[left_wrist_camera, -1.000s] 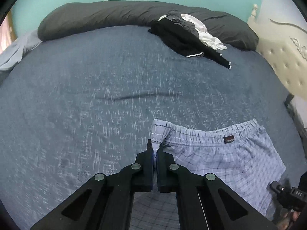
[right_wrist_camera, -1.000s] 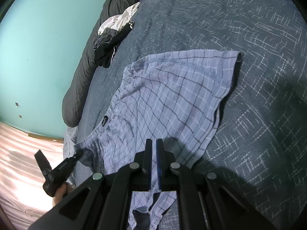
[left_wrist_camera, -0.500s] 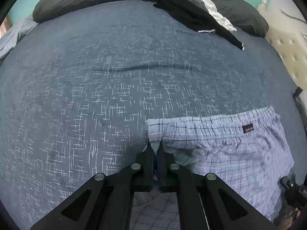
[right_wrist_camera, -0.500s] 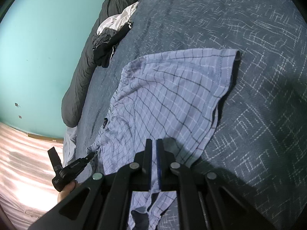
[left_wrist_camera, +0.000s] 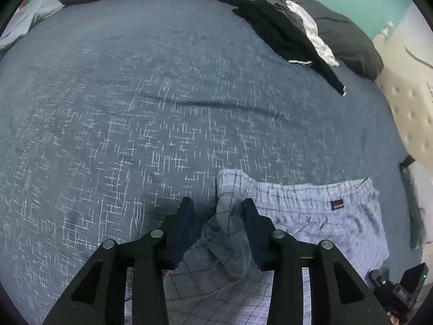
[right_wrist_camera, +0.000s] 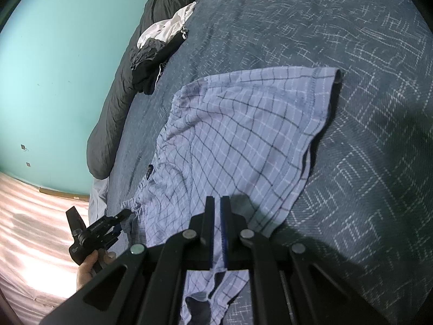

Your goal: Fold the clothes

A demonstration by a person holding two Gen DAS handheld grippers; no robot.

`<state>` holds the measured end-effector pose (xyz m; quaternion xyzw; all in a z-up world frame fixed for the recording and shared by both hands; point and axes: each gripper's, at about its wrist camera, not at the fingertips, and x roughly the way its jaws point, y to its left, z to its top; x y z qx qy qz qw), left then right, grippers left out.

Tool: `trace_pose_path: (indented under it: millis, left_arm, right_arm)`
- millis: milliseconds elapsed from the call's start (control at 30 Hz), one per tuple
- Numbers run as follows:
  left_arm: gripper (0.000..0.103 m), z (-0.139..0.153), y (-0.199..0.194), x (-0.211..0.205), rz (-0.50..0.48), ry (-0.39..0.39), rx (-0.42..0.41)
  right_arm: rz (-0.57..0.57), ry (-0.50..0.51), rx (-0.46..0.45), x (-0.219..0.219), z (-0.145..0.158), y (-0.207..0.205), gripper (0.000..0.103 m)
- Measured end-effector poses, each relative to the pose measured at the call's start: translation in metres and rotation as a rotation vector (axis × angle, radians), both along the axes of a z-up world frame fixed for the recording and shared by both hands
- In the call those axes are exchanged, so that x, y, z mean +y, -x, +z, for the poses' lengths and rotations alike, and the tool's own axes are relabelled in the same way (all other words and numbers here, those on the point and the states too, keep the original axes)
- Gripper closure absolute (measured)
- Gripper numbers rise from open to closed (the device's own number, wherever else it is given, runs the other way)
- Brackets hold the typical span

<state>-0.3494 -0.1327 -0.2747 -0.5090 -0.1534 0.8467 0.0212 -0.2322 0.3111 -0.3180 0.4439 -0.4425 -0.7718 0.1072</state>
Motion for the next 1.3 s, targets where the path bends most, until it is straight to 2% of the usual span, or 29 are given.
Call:
trace_pose_path:
  millis: [300,333,367,400,433,800,967,1233,1300]
  left_arm:
    - [0.062,-0.002,0.012,-0.001,0.007,-0.064,0.024]
    - [0.065,-0.004,0.014,0.001,0.003,-0.065,0.018]
    - [0.085,-0.007,0.016,0.002,-0.001,-0.065,0.013]
    - [0.093,-0.007,0.017,0.004,-0.006,-0.057,0.015]
    - [0.094,-0.007,0.017,0.006,-0.012,-0.045,0.019]
    - [0.096,0.016,0.036,0.017,-0.042,0.016,0.081]
    - [0.096,0.004,0.05,0.018,-0.04,0.028,0.039]
    - [0.096,0.0,0.03,0.017,-0.023,0.025,0.079]
    - [0.096,0.0,0.025,0.016,-0.01,0.007,0.092]
  right_arm:
    - [0.001,-0.002,-0.001,0.0,-0.001,0.0,0.098]
    - [0.0,-0.001,-0.002,0.0,-0.001,0.001,0.098]
    - [0.0,-0.001,-0.003,0.0,-0.001,0.001,0.098]
    - [0.0,0.0,-0.003,0.0,-0.001,0.001,0.098]
    - [0.0,0.0,-0.003,0.0,-0.001,0.001,0.098]
    - [-0.001,-0.002,-0.002,0.001,-0.001,0.0,0.098]
    - [0.002,-0.002,-0.003,0.0,-0.001,0.001,0.098]
    - [0.033,0.009,0.04,0.003,0.008,0.003,0.098]
    - [0.047,-0.006,0.064,0.005,0.016,0.004,0.091]
